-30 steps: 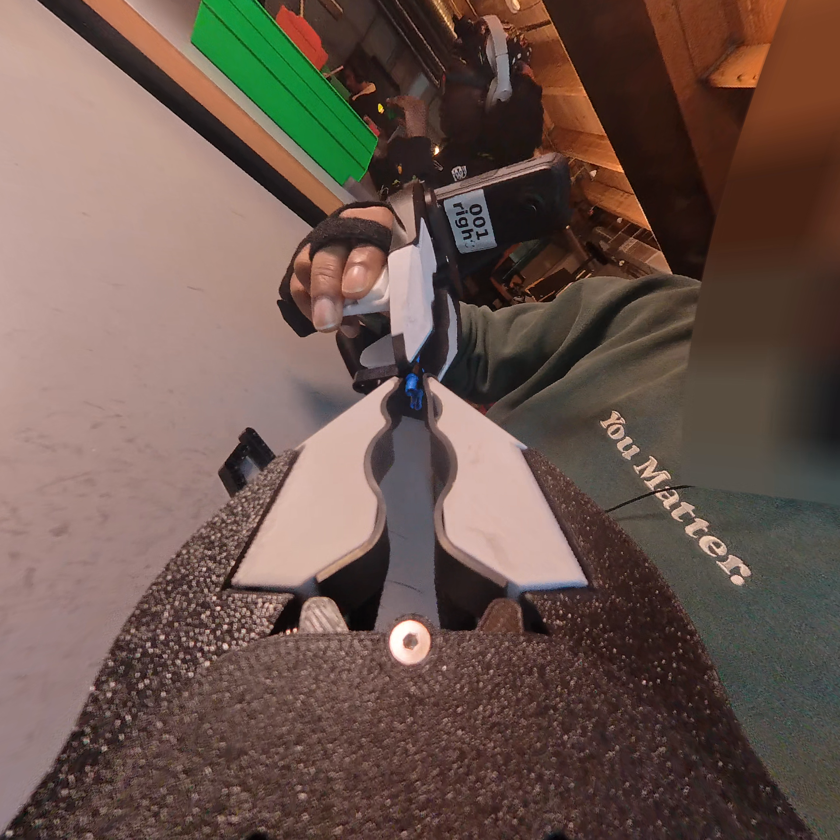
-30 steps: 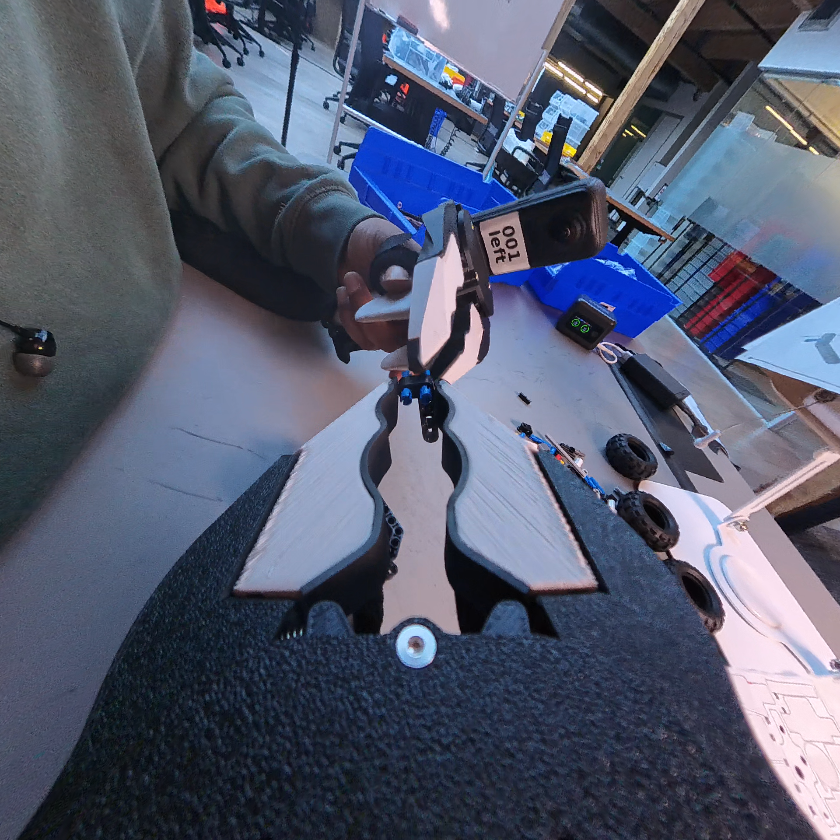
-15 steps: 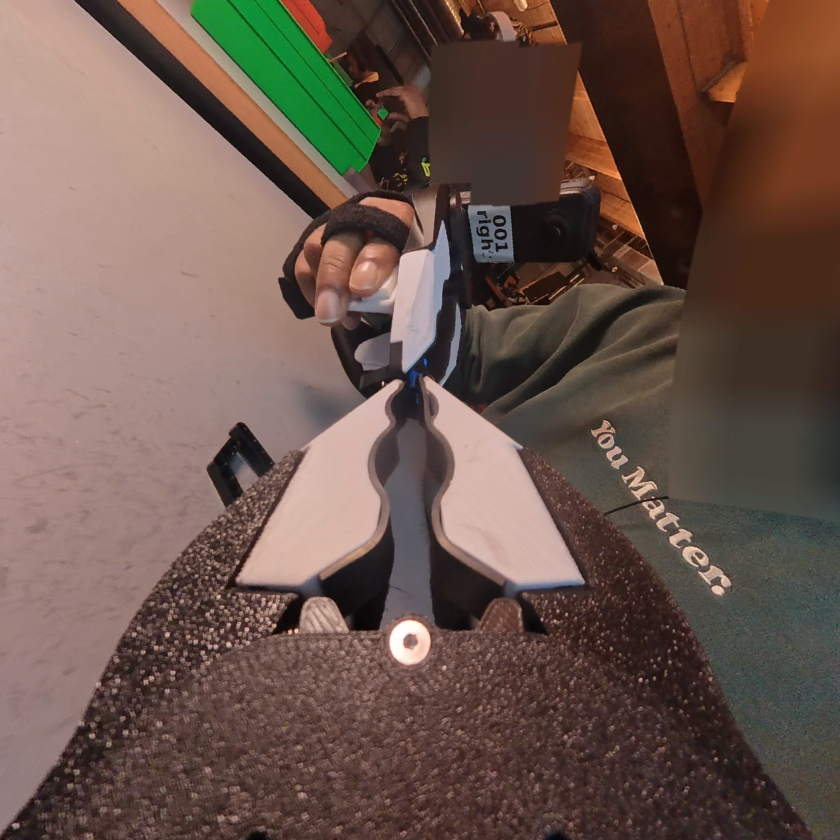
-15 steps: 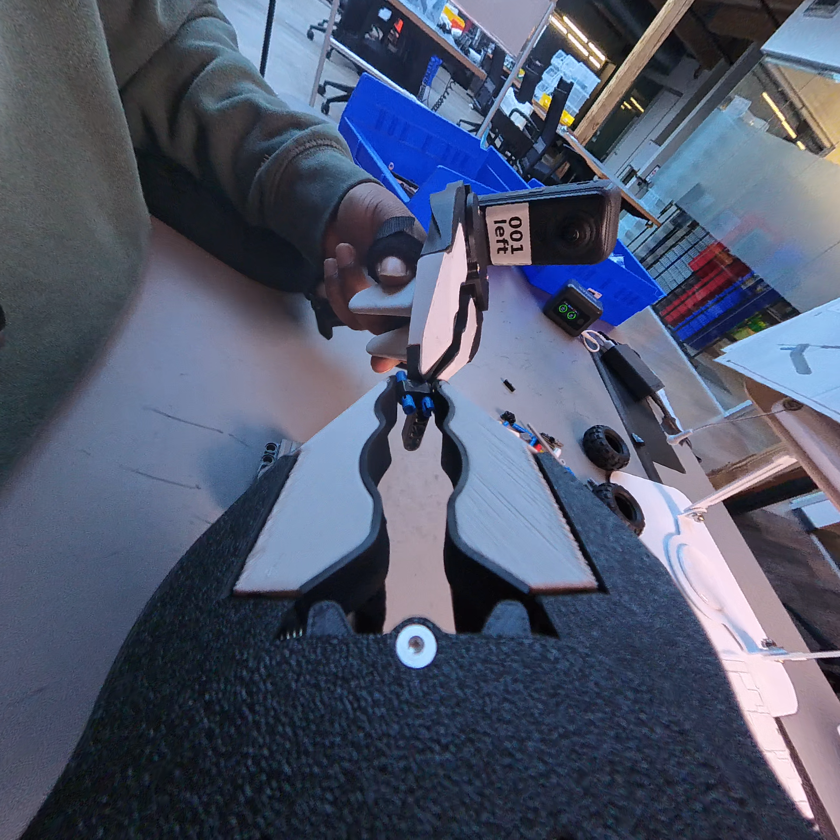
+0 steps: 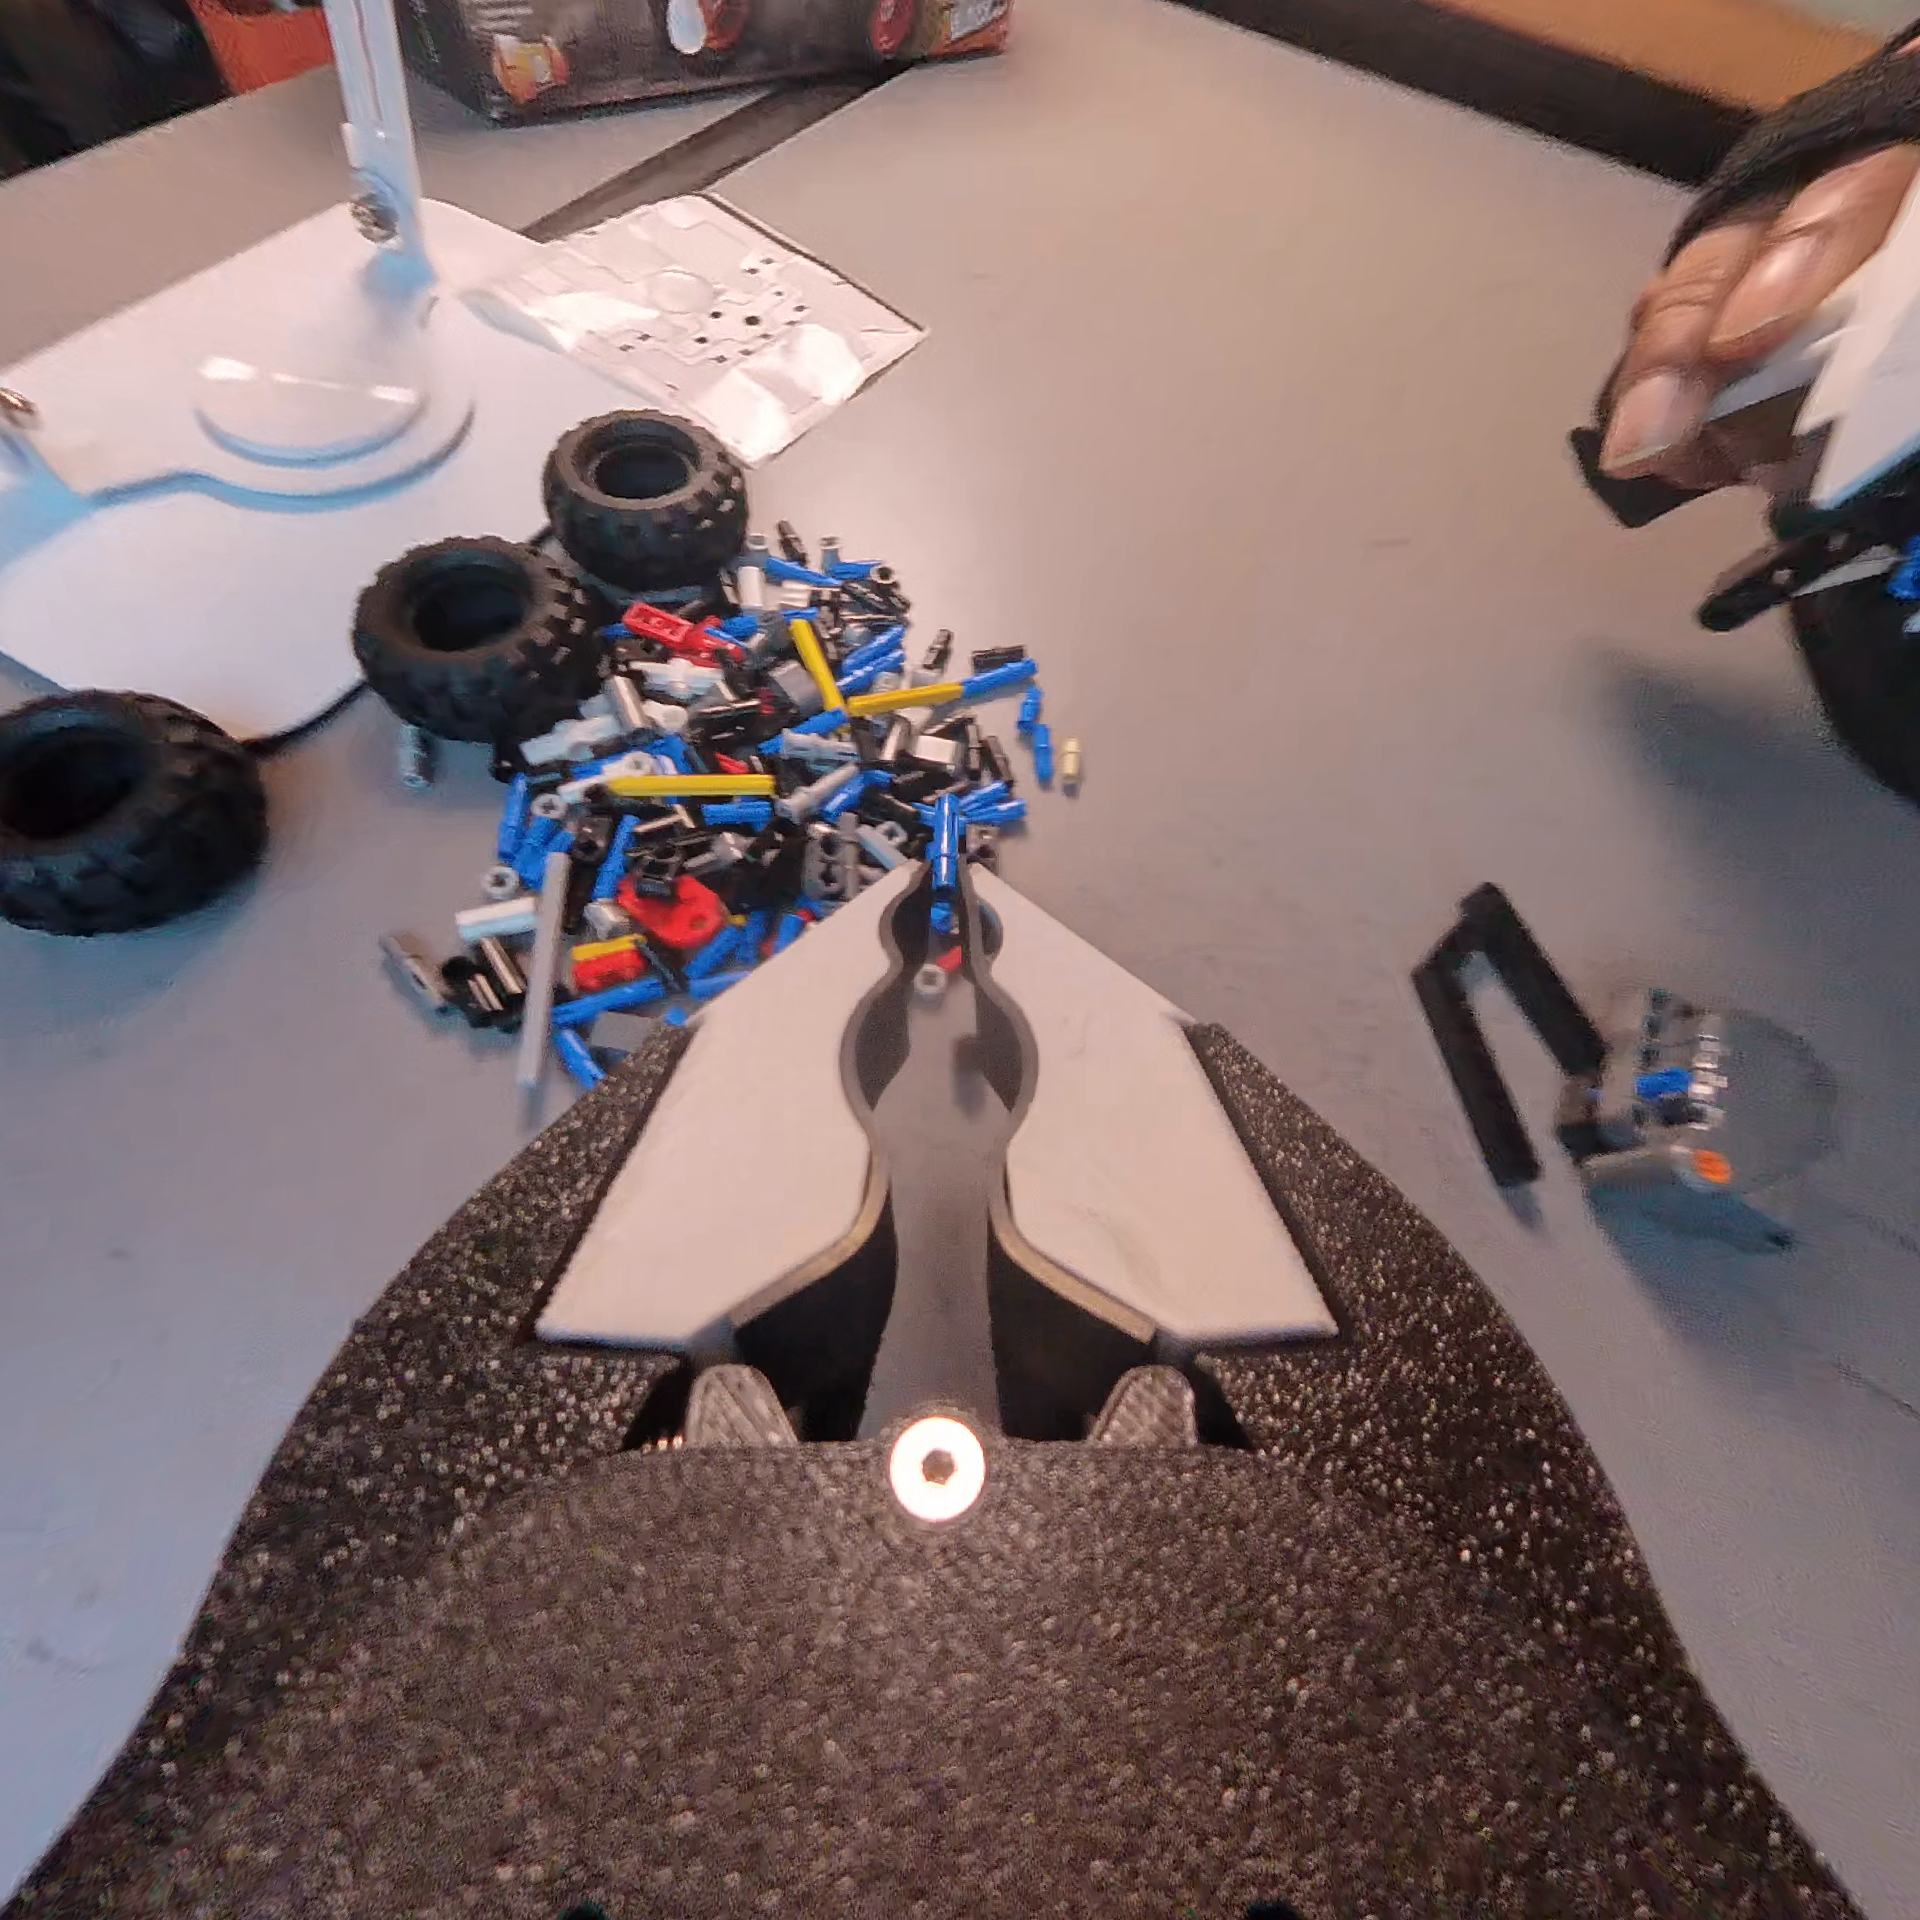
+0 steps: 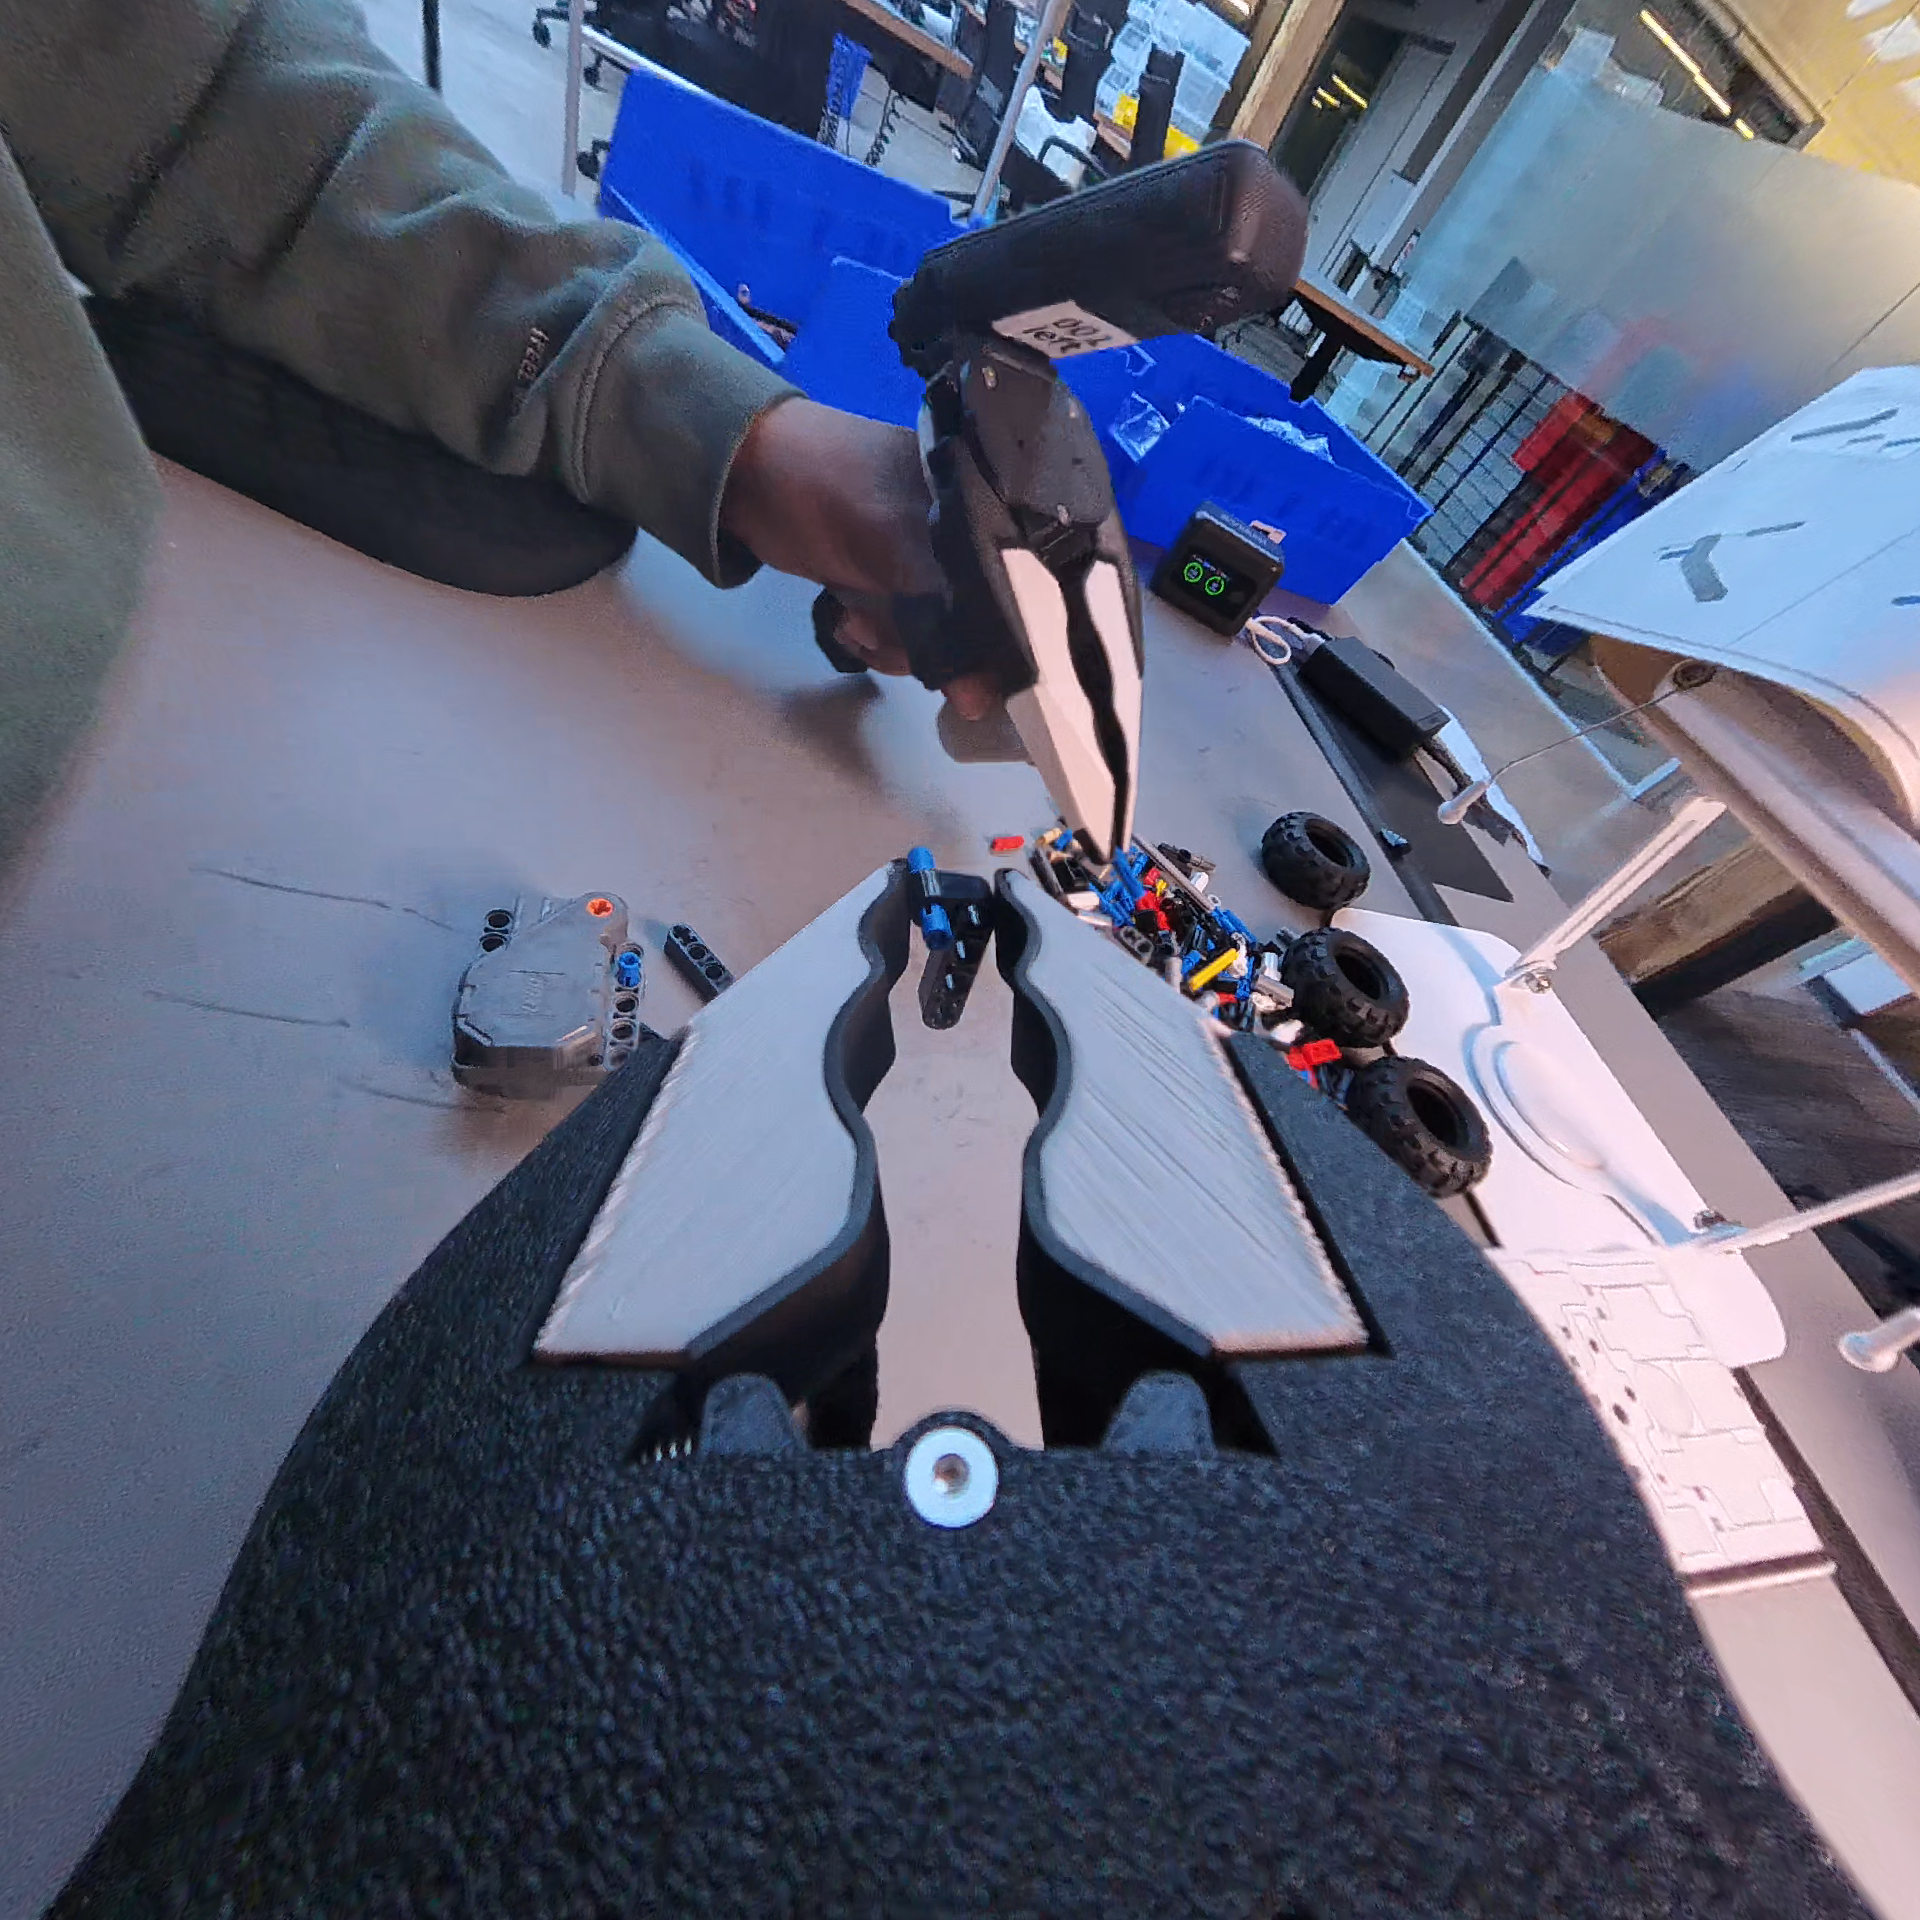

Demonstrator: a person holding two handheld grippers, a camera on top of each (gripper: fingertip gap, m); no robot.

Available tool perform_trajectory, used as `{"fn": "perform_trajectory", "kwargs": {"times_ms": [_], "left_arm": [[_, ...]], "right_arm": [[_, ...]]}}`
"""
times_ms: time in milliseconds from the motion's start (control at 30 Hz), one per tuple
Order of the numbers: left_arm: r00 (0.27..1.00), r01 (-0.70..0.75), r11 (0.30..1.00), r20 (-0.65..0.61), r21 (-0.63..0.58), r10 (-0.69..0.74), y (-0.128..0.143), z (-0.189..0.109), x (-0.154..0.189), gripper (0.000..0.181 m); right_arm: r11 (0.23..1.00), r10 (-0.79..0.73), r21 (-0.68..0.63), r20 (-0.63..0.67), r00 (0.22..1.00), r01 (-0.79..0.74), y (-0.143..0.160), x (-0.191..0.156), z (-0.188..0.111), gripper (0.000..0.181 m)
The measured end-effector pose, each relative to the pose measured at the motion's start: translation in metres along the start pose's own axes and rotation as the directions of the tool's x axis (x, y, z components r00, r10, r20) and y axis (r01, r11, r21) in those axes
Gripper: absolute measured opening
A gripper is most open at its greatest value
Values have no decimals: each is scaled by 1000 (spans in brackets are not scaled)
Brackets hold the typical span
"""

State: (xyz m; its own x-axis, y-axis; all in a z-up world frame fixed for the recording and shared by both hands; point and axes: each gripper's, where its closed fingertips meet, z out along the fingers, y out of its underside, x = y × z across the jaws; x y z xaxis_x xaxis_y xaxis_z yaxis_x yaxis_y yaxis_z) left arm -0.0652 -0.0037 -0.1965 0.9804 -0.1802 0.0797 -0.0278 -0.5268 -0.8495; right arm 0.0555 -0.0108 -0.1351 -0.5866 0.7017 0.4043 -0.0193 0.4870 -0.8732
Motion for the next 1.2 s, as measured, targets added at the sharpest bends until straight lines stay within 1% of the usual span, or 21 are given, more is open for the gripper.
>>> {"fn": "perform_trajectory", "kwargs": {"times_ms": [100,167,233,267,300,333,367,400,433,467,500,533,600,667,833,933,1067,1100,1133,1167,1200], "left_arm": [[988,-92,995,119,-39,96,-1,15,-26,5],[988,-83,996,129,-42,88,-1,20,-32,14],[996,-33,999,87,3,32,-7,18,-26,20],[999,10,999,30,36,-11,-12,14,-17,20],[995,77,995,-69,67,-72,-18,9,-1,20],[965,166,983,-217,83,-145,-26,3,22,21],[899,267,961,-378,74,-221,-33,-5,47,23],[808,360,932,-516,49,-285,-40,-14,69,24],[716,429,903,-617,21,-325,-45,-22,87,23],[640,472,881,-684,-10,-350,-47,-27,101,23],[584,498,866,-723,-41,-370,-48,-29,111,24],[546,510,858,-747,-62,-379,-48,-30,119,24],[518,501,860,-763,-95,-386,-46,-29,129,23],[527,480,871,-761,-103,-380,-44,-26,134,20],[525,466,879,-768,-101,-366,-45,-28,138,4],[584,401,914,-749,-69,-313,-44,-31,138,3],[652,324,946,-728,14,-213,-53,-40,139,3],[661,329,944,-721,29,-208,-54,-46,130,3],[697,346,937,-684,55,-217,-53,-51,110,3],[760,339,937,-610,79,-224,-47,-51,87,3],[833,298,950,-510,90,-213,-39,-48,65,3]], "right_arm": [[1000,14,-28,-28,999,-15,12,2,6,15],[999,16,-40,-51,999,-18,16,4,9,15],[999,4,-47,-72,997,-7,18,6,11,15],[999,1,-44,-79,997,-4,17,6,11,16],[999,-1,-39,-80,997,-2,16,5,12,16],[999,-6,-32,-84,996,3,14,4,13,16],[1000,-13,-22,-89,996,11,12,4,13,16],[1000,-19,-8,-89,996,18,8,2,14,16],[1000,-21,8,-88,996,22,4,1,15,16],[999,-23,23,-87,996,25,1,-1,15,16],[999,-26,32,-84,996,28,-2,-2,16,16],[999,-31,37,-88,996,34,-4,-3,17,16],[998,-50,37,-97,994,54,-6,-4,18,16],[997,-60,37,-109,992,64,-8,-4,19,16],[995,-90,21,-117,989,93,-8,-5,20,16],[995,-98,8,-103,990,100,-10,-7,20,15],[998,-33,51,-54,998,36,-19,-5,9,14],[998,-30,59,-84,996,35,-19,4,-1,14],[996,0,85,-117,993,10,-20,16,-16,13],[993,44,111,-133,990,-29,-20,26,-30,14],[992,65,113,-150,987,-48,-18,31,-37,14]]}}
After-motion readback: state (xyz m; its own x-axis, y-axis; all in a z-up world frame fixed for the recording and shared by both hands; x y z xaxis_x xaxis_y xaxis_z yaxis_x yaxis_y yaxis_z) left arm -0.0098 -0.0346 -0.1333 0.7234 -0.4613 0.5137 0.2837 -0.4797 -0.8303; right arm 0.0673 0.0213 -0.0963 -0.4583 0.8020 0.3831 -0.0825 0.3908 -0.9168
